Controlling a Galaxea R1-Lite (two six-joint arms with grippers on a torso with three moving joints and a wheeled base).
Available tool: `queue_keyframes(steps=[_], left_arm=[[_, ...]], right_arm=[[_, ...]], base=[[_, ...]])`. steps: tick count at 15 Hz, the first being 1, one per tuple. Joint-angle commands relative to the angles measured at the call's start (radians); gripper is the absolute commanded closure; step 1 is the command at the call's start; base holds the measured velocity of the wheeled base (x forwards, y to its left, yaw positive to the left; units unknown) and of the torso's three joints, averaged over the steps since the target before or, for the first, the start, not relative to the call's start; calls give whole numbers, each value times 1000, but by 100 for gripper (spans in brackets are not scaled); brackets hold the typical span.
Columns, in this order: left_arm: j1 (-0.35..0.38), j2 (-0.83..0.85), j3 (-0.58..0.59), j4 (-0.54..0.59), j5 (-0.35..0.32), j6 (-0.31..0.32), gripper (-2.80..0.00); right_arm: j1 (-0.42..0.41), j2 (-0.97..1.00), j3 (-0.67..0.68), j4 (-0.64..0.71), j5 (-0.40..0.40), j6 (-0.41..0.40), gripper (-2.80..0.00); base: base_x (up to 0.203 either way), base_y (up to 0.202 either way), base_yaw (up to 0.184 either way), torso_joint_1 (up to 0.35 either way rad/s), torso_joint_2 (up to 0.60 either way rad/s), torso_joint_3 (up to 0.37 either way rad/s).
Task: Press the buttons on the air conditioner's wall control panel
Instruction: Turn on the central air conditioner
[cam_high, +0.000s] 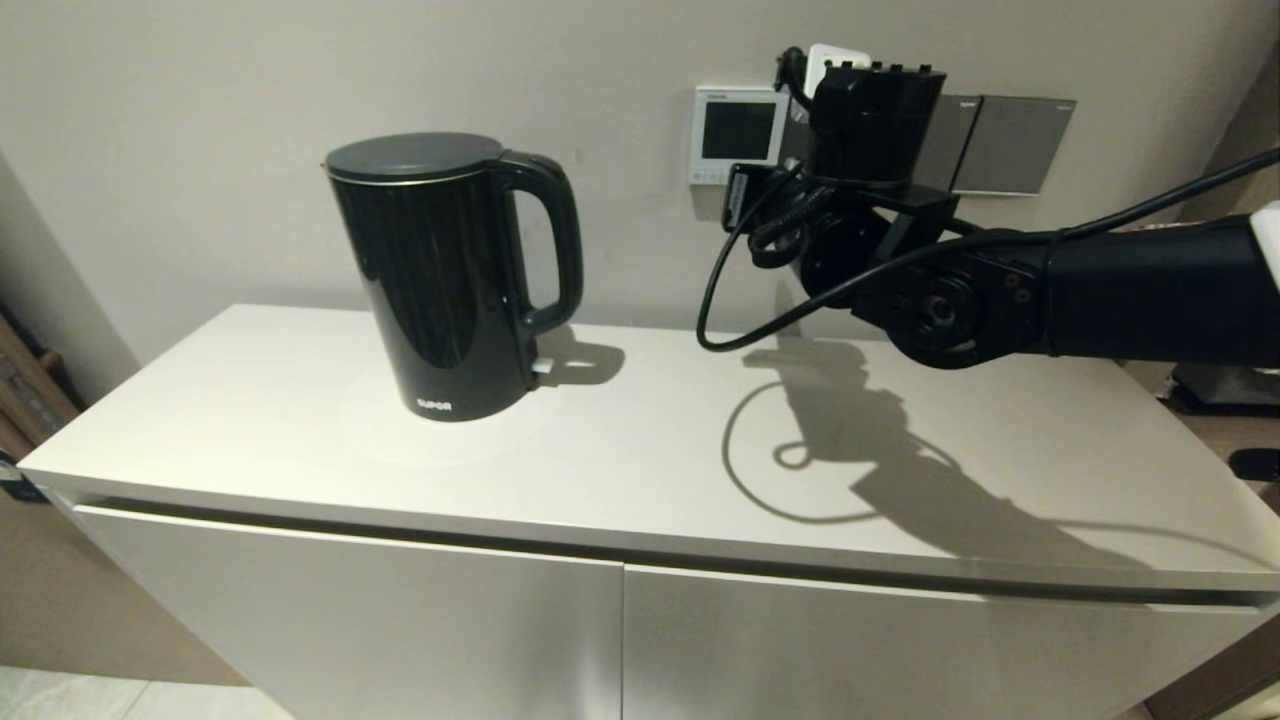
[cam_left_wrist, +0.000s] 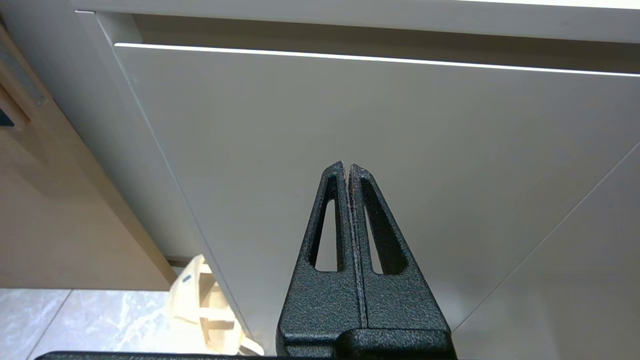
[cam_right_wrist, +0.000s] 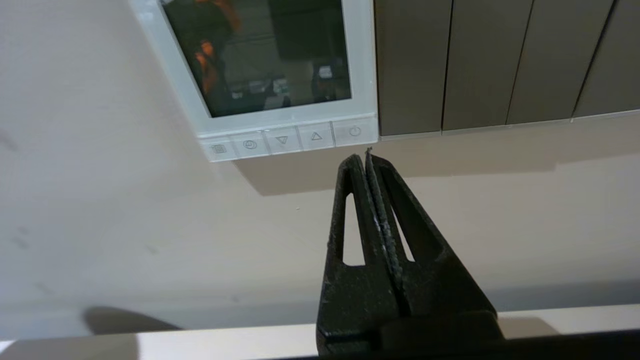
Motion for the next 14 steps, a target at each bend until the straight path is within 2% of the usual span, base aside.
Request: queue_keyframes(steps=[1, 14], left_arm=[[0, 0, 0, 0, 0, 0, 0], [1, 0, 0, 0, 0, 0, 0]], right_arm=[[-6, 29, -23, -2, -2, 0, 0], [-12, 107, -116, -17, 4, -32, 0]], base=[[0, 0, 0, 0, 0, 0], [0, 0, 0, 0, 0, 0]])
